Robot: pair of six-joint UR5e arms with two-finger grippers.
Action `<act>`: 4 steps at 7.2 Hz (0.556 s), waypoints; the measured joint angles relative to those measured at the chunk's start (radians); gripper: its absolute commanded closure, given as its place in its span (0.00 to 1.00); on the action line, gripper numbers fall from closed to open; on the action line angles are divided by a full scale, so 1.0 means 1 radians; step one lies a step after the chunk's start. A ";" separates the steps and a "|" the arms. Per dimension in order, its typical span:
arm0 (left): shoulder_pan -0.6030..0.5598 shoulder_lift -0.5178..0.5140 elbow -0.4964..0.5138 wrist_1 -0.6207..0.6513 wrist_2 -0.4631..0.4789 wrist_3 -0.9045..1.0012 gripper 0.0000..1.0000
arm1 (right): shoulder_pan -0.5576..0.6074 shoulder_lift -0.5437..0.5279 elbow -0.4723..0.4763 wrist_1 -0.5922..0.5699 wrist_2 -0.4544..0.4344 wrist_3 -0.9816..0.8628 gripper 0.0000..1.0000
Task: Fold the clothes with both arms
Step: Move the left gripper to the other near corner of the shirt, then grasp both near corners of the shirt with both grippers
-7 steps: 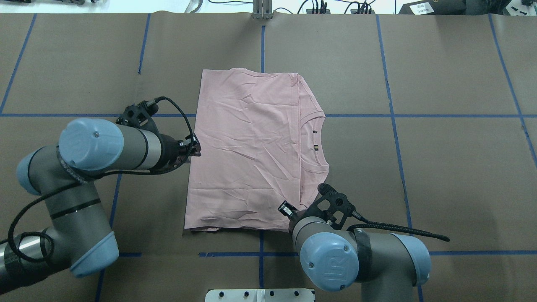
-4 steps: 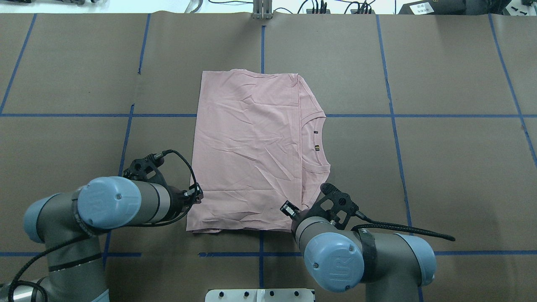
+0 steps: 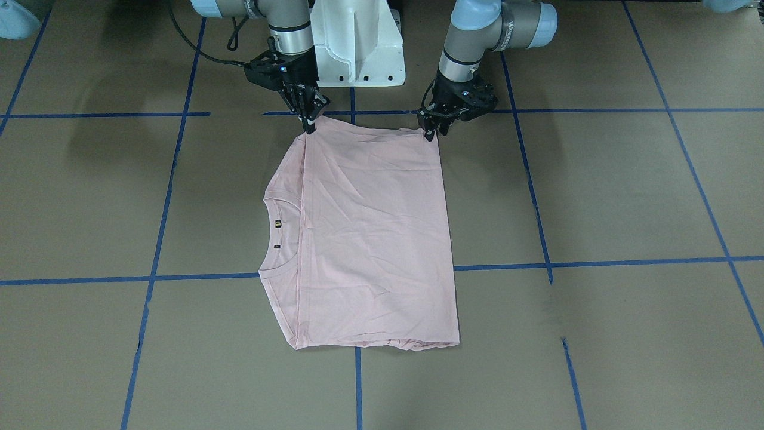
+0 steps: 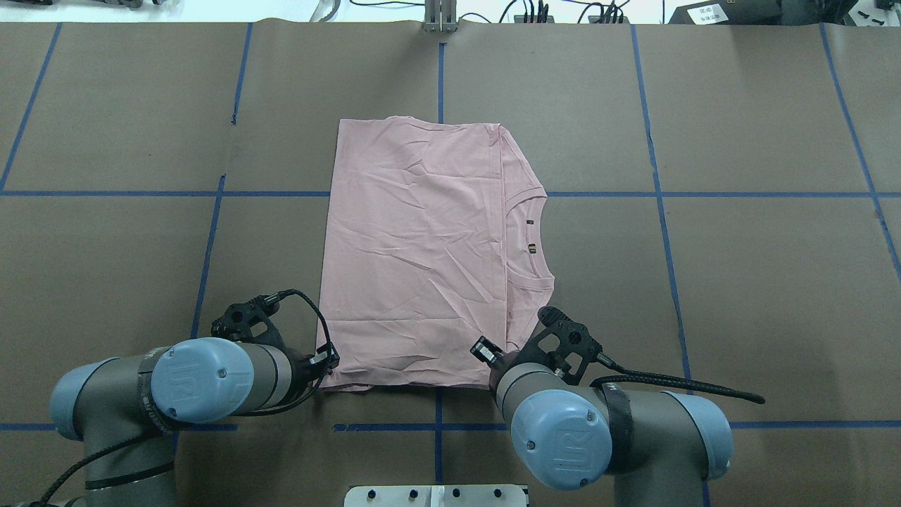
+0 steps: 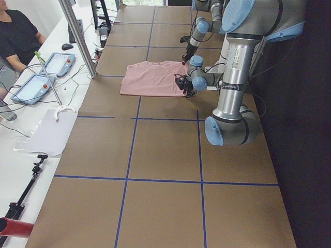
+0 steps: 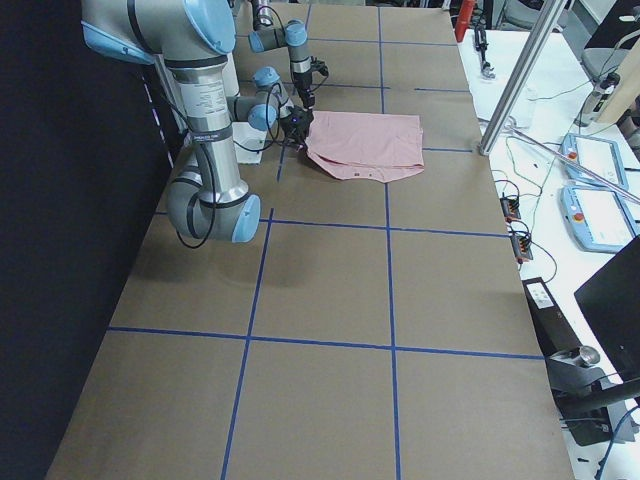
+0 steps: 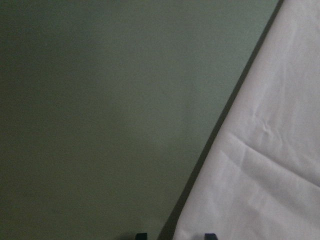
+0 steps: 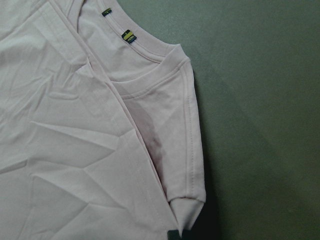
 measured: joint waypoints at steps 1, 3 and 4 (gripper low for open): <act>0.005 -0.001 0.000 0.002 0.000 -0.001 0.62 | 0.001 0.000 0.000 0.000 0.000 0.000 1.00; 0.019 -0.003 -0.002 0.003 0.002 -0.009 1.00 | 0.002 0.000 0.001 0.000 0.000 0.000 1.00; 0.022 -0.003 -0.003 0.003 0.003 -0.024 1.00 | 0.003 -0.001 0.003 0.000 0.000 0.000 1.00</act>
